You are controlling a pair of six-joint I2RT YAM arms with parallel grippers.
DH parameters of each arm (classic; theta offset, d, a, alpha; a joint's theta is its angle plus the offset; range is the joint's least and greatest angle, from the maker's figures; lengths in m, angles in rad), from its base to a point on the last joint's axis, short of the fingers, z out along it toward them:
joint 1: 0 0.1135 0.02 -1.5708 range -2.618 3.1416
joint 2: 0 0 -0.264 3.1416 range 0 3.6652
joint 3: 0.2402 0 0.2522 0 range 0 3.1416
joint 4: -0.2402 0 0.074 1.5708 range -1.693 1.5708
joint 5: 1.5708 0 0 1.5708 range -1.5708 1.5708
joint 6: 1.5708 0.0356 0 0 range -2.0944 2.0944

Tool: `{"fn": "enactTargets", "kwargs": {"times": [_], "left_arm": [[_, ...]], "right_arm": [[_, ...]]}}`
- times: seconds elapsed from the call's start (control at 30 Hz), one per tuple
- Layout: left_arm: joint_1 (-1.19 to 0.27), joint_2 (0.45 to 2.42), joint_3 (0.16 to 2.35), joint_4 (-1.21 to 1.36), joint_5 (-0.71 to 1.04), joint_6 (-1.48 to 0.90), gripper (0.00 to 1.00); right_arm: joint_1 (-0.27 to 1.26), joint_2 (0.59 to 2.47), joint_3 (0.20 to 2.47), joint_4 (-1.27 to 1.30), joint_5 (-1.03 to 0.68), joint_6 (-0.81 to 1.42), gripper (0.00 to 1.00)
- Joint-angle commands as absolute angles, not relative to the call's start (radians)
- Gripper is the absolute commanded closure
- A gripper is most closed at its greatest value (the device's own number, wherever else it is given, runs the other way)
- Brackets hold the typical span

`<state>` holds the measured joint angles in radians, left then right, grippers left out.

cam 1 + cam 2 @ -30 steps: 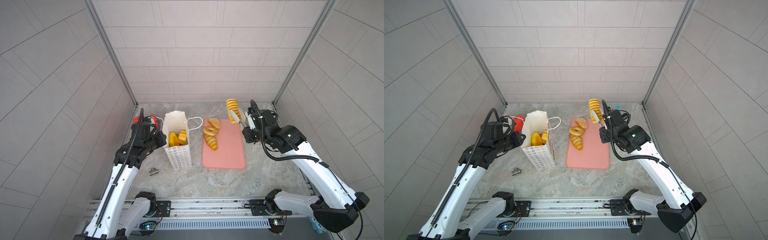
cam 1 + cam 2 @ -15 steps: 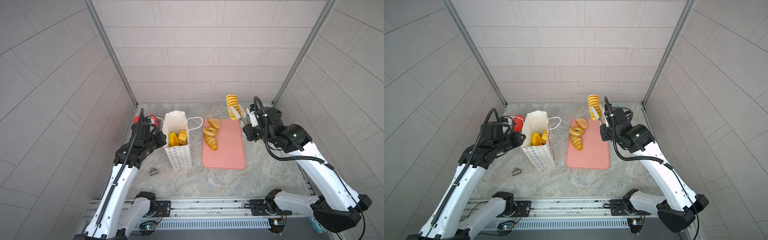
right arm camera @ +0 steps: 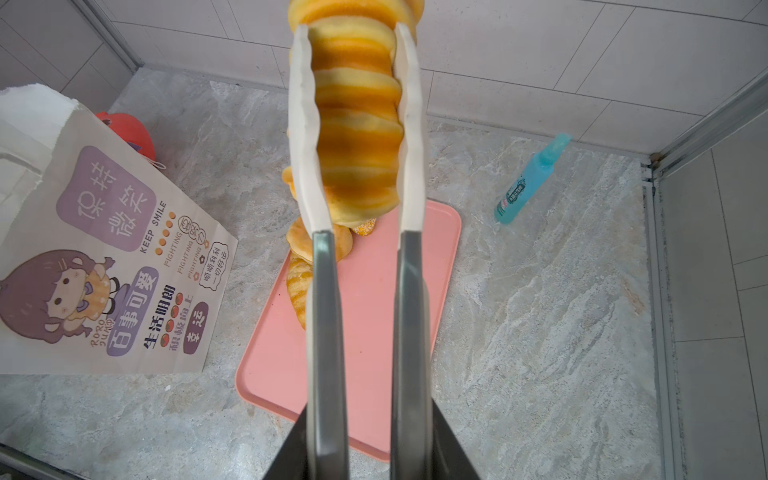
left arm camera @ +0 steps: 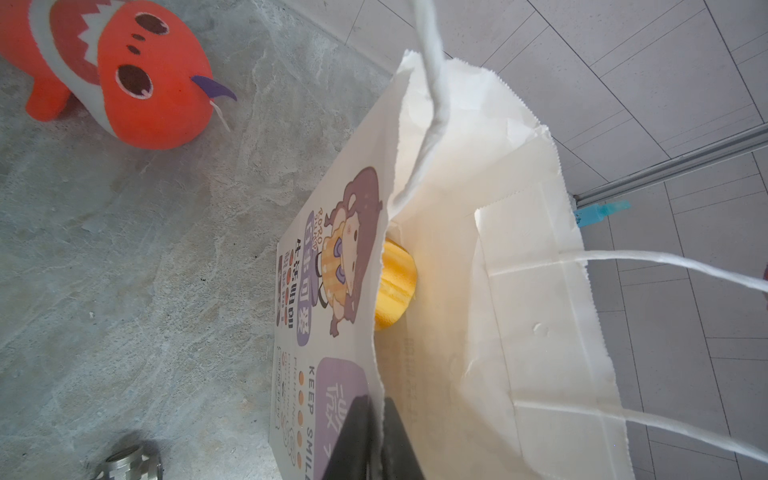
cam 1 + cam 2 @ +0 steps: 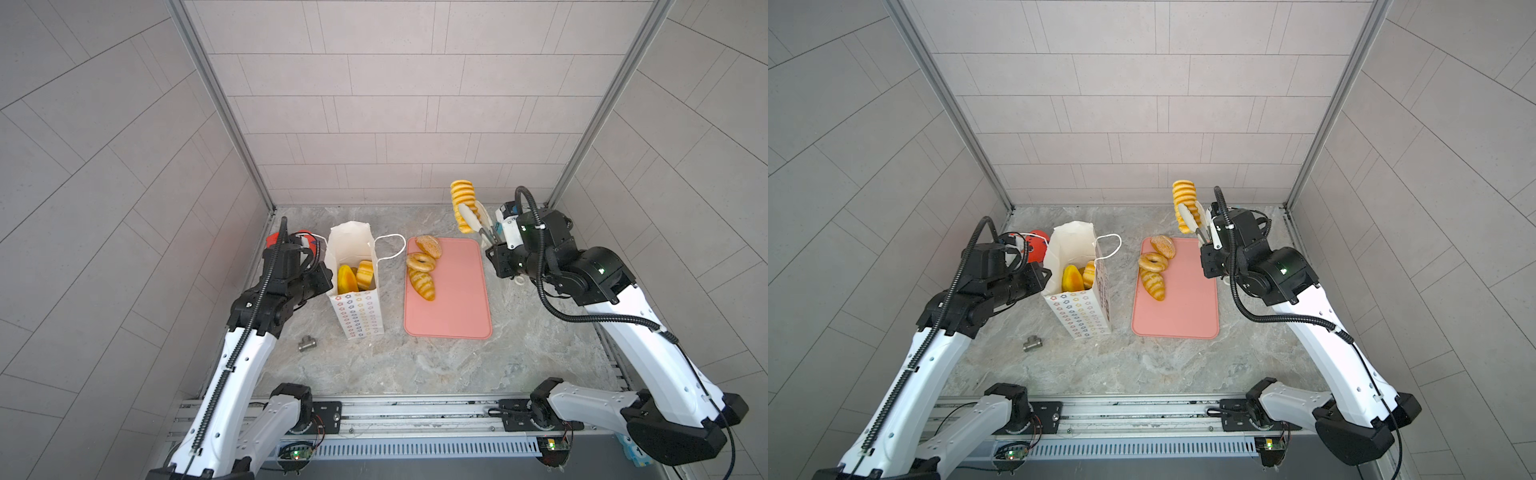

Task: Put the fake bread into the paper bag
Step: 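Lift the pinched spiral roll up off the tray with the right gripper, then carry the spiral roll over the paper bag opening with the right gripper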

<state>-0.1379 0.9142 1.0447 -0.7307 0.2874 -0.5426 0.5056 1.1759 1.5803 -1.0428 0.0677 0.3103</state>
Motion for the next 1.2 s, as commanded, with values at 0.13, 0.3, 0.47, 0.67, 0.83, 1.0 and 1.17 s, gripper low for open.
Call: {"fn": "enactTargets", "kwargs": {"times": [0.13,0.3,0.47,0.67,0.83,1.0,1.17], "left_arm": [[-0.140,0.902,1.053,-0.726,0.280,-0.540,0.88],[-0.140,0.900,1.051,-0.727,0.279,-0.541,0.88],[-0.140,0.900,1.053,-0.726,0.278,-0.543,0.88],[-0.141,0.898,1.051,-0.724,0.278,-0.546,0.88],[-0.140,0.900,1.052,-0.724,0.276,-0.545,0.88],[-0.140,0.899,1.052,-0.723,0.277,-0.545,0.88],[-0.140,0.900,1.052,-0.724,0.278,-0.545,0.88]], "right_arm": [[0.503,1.143,1.631,-0.981,-0.006,0.319,0.67],[0.503,1.143,1.633,-0.961,-0.047,0.334,0.67],[0.505,1.144,1.638,-0.941,-0.090,0.354,0.67],[0.511,1.144,1.647,-0.913,-0.137,0.380,0.67],[0.519,1.149,1.647,-0.886,-0.183,0.403,0.67],[0.531,1.154,1.649,-0.863,-0.210,0.425,0.67],[0.550,1.163,1.655,-0.844,-0.233,0.444,0.67]]}}
